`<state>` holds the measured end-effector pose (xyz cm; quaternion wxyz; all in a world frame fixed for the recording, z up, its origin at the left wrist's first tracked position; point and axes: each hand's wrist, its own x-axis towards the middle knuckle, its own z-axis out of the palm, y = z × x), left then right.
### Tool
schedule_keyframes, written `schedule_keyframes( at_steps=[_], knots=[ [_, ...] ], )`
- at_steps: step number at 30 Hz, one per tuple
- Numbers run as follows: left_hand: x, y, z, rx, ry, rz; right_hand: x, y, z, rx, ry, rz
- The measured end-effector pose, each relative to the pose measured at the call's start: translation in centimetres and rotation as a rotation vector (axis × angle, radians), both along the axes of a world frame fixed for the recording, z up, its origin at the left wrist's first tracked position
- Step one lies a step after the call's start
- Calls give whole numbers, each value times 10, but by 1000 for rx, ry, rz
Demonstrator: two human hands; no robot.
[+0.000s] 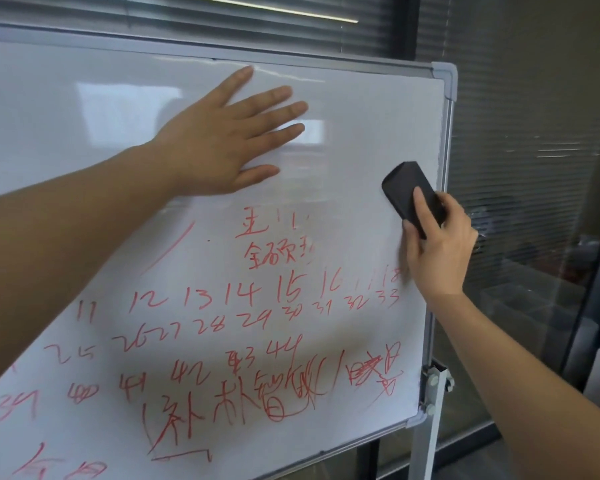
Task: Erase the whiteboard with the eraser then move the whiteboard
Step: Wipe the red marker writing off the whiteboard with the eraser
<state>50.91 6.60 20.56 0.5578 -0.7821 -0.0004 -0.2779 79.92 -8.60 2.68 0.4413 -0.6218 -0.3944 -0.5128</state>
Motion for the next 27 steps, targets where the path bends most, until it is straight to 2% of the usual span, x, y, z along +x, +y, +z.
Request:
schedule_keyframes(
  at_steps=[5, 14, 19, 23, 27],
  knots=[
    [1, 1, -1, -3, -1, -8, 4, -1, -1, -25, -14, -12],
    [1, 1, -1, -4, -4, 5, -24, -3, -70, -59, 66, 15],
    [1, -1, -1, 3, -6, 17, -30, -9, -90, -107, 21, 18],
    [1, -1, -1, 4, -11, 29, -19, -14, -76, -139, -51, 17],
    [2, -1, -1, -4, -11, 28, -3, -13, -22, -134, -142, 1]
  ],
)
